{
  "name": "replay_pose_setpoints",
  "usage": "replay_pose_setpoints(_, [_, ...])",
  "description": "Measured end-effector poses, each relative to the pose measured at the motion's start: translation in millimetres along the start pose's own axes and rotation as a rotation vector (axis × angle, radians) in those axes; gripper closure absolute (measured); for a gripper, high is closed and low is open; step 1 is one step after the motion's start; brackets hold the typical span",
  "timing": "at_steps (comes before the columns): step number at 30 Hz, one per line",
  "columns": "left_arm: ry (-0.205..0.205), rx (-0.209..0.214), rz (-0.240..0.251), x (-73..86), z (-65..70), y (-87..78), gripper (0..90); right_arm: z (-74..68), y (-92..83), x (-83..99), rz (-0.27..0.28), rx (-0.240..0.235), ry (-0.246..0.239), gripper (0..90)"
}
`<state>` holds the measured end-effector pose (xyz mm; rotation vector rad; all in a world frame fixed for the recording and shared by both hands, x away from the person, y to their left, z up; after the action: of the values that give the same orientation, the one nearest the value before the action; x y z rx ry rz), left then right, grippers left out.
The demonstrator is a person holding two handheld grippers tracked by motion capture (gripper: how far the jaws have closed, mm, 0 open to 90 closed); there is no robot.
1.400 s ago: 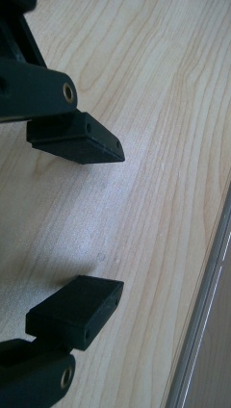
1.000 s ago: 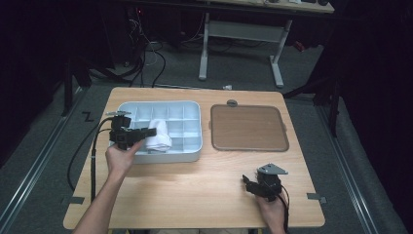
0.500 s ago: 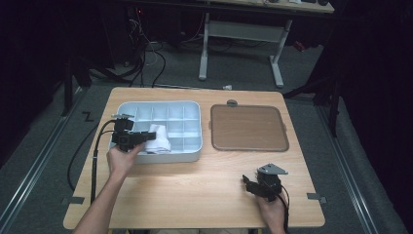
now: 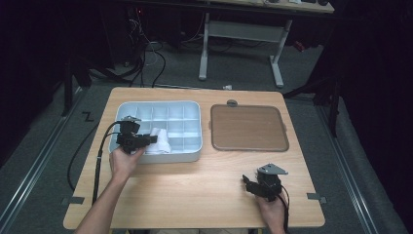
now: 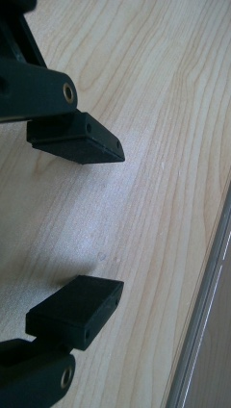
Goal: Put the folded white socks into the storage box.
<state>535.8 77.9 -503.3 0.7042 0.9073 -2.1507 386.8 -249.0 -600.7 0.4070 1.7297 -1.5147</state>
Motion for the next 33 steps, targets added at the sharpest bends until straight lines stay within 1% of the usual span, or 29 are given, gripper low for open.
replay_pose_setpoints(8, [0.068, -0.028, -0.018, 9.0, -0.8, 4.2, 72.8, 0.0, 0.0, 0.0, 0.000, 0.000, 0.000, 34.3])
replay_pose_setpoints(10, [0.073, -0.032, -0.020, 10.4, -0.9, 5.2, 72.8, 0.0, 0.0, 0.0, 0.000, 0.000, 0.000, 34.3])
replay_pose_setpoints(16, [0.110, -0.049, -0.036, 17.0, -2.3, 8.0, 73.0, 0.1, 0.1, -0.1, 0.001, 0.000, -0.002, 34.3])
replay_pose_setpoints(17, [0.127, -0.054, -0.041, 18.7, -2.9, 8.6, 73.0, 0.1, 0.1, -0.1, 0.001, 0.000, -0.002, 34.3])
replay_pose_setpoints(19, [0.144, -0.060, -0.046, 21.0, -2.7, 9.6, 73.1, 0.2, 0.1, -0.1, 0.001, 0.000, -0.002, 34.4])
replay_pose_setpoints(21, [0.148, -0.062, -0.049, 22.0, -3.0, 9.9, 73.1, 0.1, 0.1, -0.1, 0.001, 0.000, -0.002, 34.3])
replay_pose_setpoints(23, [0.142, -0.062, -0.051, 22.4, -2.9, 10.3, 73.2, 0.1, 0.1, -0.1, 0.001, 0.000, -0.002, 34.4])
replay_pose_setpoints(24, [0.148, -0.063, -0.054, 23.0, -3.4, 10.3, 73.2, 0.2, 0.1, -0.1, 0.001, 0.000, -0.002, 34.3])
replay_pose_setpoints(31, [0.157, -0.074, -0.081, 29.3, -6.8, 12.8, 73.4, 0.1, 0.1, -0.1, 0.001, 0.000, -0.002, 34.4])
replay_pose_setpoints(32, [0.154, -0.073, -0.079, 30.2, -6.5, 13.5, 73.5, 0.2, 0.1, -0.1, 0.001, 0.000, -0.002, 34.3])
replay_pose_setpoints(33, [0.161, -0.075, -0.082, 30.9, -6.8, 13.5, 73.5, 0.1, 0.1, -0.1, 0.001, 0.000, -0.002, 34.3])
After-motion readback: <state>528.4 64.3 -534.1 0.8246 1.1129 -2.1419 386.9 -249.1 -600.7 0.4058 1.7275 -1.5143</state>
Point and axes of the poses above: each handheld gripper's, and its own axes: y roughly forward along the jaws, x roughly out of its underside, z roughly to its right, the point moved 10 cm from there along y, roughly forward along the jaws
